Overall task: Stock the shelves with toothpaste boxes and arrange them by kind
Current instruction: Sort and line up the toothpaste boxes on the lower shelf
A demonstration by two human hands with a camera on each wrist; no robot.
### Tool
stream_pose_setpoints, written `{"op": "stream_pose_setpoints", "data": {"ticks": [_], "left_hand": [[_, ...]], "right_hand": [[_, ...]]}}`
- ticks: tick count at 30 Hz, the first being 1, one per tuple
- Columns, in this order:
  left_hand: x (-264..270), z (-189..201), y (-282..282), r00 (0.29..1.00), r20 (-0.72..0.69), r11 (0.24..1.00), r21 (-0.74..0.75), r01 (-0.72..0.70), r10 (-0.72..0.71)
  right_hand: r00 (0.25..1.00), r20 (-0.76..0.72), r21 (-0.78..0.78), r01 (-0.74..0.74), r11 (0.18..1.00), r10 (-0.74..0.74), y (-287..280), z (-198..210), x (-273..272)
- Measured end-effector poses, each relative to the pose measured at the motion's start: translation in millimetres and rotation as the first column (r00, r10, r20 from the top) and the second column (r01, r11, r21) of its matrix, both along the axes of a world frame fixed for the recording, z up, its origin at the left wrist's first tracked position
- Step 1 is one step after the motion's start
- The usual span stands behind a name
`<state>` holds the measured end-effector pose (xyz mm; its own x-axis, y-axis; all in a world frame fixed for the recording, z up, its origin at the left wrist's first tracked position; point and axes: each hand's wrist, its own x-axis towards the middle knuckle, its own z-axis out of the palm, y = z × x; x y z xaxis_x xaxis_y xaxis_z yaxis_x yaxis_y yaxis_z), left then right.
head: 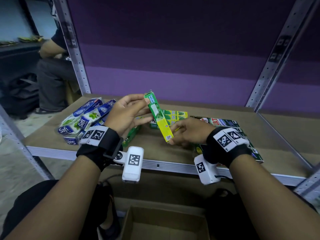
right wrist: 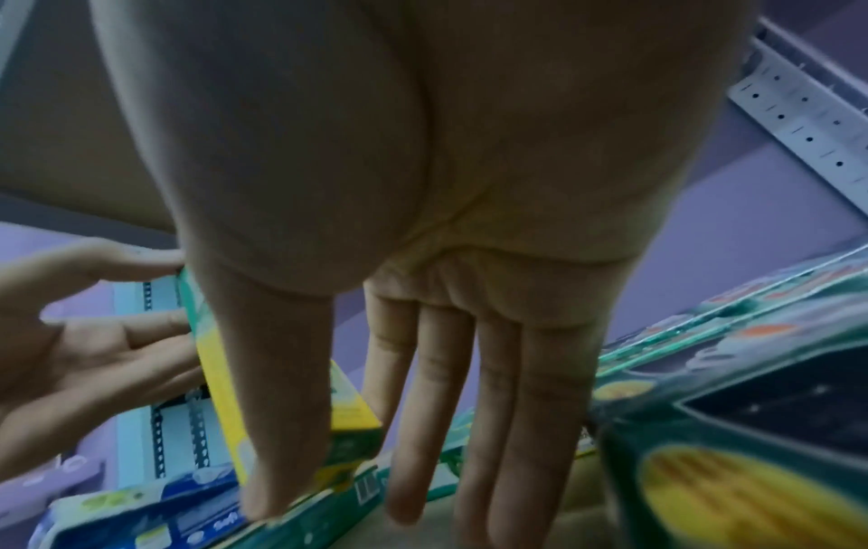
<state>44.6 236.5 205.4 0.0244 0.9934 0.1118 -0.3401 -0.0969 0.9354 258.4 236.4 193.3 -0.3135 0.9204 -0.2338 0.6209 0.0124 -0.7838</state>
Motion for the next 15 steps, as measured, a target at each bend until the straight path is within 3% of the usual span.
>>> {"op": "stream_pose_setpoints", "data": {"ticks": [6,10,13,15], "left_hand": [[-13.8,-5.3,11.5,0.999,0.053,0.999,0.053,-0.003,0.000],[-15.1,-17.8,19.9,0.966,-0.252,0.998,0.006,-0.064,0.063],[-8.6,-31.7,28.0,0.839,-0.536,0.994,0.002,-0.107,0.091],[-1.4,-38.9,32.7,0.781,-0.620,0.993,-0.028,-0.117,0.075]], "right_hand": [[0.972,0.153,0.226,0.141,0.964,-0.178,13.0,9.4,10.7],[0.871,0.390,0.376,0.146,0.915,-0.299,22.1,11.3,18.7],[0.814,0.477,0.349,0.170,0.922,-0.330,26.9,11.8,17.3],[0.776,0.537,0.320,0.175,0.931,-0.330,29.3,11.7,13.8]]}}
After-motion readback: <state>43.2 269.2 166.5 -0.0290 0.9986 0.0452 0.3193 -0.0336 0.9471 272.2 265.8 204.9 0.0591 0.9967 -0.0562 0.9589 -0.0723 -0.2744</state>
